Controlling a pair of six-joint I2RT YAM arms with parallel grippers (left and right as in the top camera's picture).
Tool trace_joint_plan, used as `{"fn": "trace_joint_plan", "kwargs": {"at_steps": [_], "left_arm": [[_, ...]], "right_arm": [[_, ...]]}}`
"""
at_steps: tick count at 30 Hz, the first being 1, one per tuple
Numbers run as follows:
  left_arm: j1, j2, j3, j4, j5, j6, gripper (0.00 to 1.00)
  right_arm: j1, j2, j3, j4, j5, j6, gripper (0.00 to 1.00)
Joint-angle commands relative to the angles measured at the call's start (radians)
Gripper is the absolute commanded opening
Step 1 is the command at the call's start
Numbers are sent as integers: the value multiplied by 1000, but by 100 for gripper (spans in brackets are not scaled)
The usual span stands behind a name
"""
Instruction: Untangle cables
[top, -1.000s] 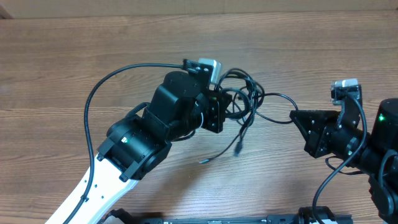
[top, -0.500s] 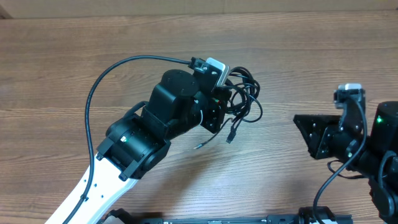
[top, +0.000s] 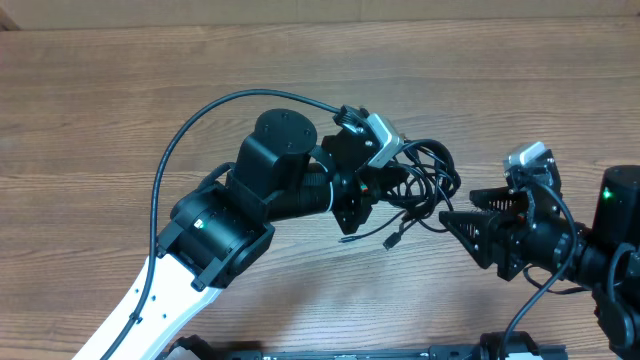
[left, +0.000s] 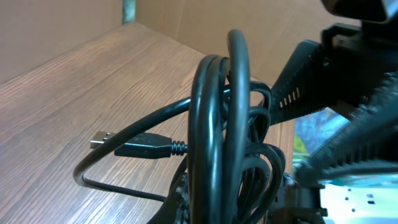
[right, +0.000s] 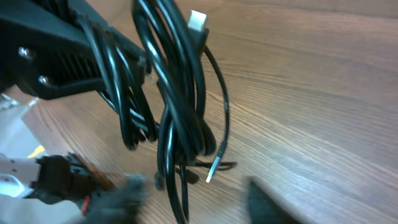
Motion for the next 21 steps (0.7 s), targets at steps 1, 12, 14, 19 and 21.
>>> {"fn": "trace_joint_plan", "kwargs": {"at_steps": [1,12,14,19,21], "left_arm": [[4,-3,15,20,50,28,4],[5,-3,15,30,-243,-251,4],[5,-3,15,28,-311,-323,4],[5,-3,15,29,-358,-387,4],[5,-3,15,28,-354,-386,4]], "right_arm": [[-1,11,-2,5,-51,-15,4],[-1,13,-2,-126,-74,-107,4],[-1,13,-2,-152,-76,-121,4],[-1,13,-2,-198,-76,-146,4],[-1,13,-2,-184,-76,-146,4]]}}
